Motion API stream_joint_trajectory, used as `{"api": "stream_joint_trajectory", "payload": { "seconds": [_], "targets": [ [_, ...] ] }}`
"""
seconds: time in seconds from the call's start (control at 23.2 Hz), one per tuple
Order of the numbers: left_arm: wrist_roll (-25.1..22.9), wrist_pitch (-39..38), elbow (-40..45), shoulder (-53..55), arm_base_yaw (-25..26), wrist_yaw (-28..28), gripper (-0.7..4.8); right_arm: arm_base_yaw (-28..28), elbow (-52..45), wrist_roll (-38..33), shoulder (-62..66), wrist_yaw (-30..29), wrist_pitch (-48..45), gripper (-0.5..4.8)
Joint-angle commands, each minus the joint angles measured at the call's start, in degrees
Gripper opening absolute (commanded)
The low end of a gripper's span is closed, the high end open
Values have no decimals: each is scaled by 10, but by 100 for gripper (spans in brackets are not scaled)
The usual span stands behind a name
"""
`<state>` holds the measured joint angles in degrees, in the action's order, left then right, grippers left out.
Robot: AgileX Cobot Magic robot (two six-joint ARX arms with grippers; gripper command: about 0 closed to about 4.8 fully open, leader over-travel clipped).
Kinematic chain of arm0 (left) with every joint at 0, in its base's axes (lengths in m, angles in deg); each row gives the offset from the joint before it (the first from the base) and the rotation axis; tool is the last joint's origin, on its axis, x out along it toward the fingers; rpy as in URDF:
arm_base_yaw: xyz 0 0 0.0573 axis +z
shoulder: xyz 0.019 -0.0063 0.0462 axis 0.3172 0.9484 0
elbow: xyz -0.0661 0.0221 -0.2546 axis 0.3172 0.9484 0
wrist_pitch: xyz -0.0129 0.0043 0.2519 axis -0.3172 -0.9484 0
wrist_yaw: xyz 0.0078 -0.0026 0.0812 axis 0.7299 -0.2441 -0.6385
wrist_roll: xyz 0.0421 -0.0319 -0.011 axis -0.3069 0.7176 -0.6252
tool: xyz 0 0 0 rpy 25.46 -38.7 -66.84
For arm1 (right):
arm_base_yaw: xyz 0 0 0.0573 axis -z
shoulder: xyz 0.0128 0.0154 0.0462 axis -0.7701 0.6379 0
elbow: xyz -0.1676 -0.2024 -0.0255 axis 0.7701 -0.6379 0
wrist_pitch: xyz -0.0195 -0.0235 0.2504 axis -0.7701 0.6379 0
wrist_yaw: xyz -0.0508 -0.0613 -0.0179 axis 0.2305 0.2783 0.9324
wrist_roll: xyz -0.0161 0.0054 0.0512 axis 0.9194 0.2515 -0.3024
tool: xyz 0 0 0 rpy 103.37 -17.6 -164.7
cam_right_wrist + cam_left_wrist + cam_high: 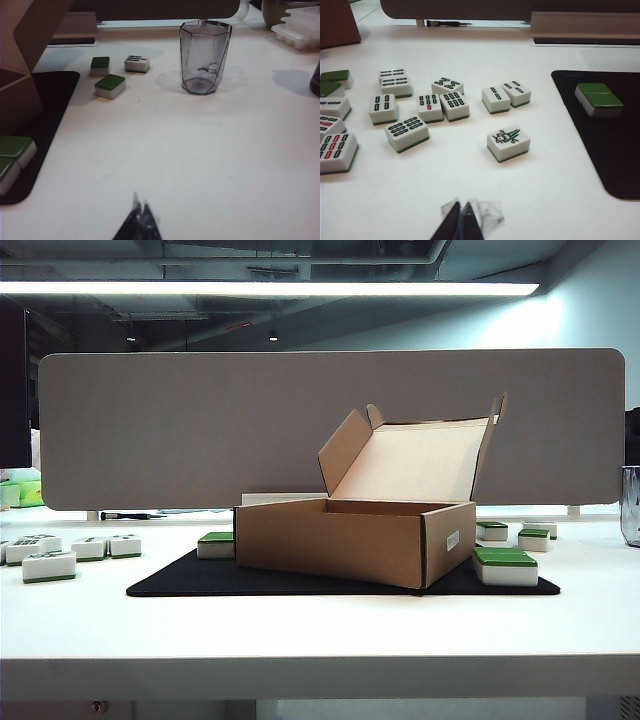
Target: Pick up four mahjong tiles and put them into the paper box.
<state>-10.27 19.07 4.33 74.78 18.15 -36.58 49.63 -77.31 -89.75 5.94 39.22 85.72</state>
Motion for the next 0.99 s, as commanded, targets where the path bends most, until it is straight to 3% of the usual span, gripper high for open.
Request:
{"api": "stream_joint_trajectory", "payload": {
  "seconds": [0.04,0.43,0.73,0.99],
  "targets": [
    [-5,-9,0,0,-1,-4,-5,0,1,1,-5,3,-3,-1],
    [-4,-9,0,0,-1,-4,-5,0,12,1,-5,3,-14,-1],
    [-4,-9,0,0,-1,-4,-5,0,94,2,-5,3,-7,-1],
    [-5,-9,0,0,0,-4,-5,0,251,1,-5,-23,174,-1]
  ]
}}
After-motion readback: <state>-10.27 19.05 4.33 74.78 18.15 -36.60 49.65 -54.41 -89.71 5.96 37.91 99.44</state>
